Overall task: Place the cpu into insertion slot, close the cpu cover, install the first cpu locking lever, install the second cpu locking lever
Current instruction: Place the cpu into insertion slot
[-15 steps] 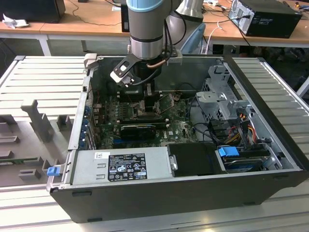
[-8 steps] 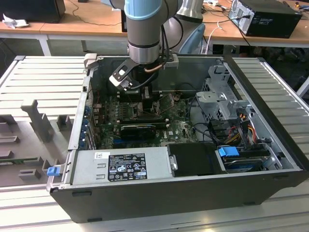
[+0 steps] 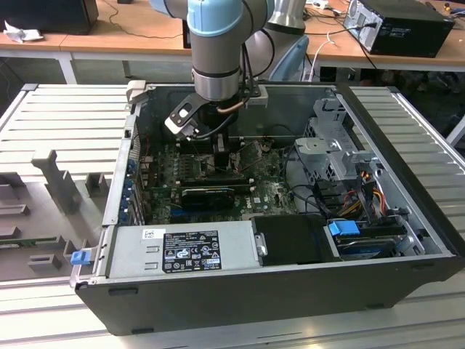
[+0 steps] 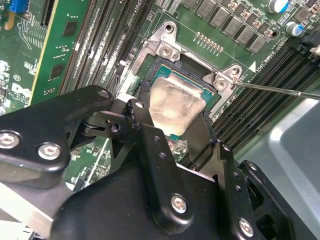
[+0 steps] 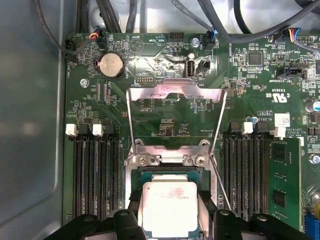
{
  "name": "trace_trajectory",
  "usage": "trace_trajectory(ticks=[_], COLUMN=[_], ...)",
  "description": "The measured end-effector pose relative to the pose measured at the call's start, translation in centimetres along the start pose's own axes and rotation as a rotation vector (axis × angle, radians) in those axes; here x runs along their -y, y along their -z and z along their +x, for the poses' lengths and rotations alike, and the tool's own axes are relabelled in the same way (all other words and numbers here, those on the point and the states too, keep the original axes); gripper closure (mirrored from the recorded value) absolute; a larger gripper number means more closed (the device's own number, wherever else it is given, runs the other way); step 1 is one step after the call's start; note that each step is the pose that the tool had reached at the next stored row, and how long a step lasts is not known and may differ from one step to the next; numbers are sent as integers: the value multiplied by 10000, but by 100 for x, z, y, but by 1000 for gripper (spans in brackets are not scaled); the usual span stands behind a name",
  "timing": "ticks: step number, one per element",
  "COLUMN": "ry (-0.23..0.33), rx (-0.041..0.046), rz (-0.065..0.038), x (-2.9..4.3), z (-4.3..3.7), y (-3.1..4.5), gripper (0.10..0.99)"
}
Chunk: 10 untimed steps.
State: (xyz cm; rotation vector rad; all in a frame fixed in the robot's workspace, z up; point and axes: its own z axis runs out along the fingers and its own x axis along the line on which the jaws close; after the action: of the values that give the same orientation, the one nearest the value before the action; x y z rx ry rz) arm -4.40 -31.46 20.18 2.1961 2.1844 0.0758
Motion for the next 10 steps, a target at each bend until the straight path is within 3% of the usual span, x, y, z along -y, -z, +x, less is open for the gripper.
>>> trace_trajectory(ticks=[8,9,10], ry=[0,-2,0], rx=[3,-23,-1], rz=[1,-9,-2], x=[1,0,1], z=[0,4,0], y=[-22,-29,-24], gripper=[557,549,482])
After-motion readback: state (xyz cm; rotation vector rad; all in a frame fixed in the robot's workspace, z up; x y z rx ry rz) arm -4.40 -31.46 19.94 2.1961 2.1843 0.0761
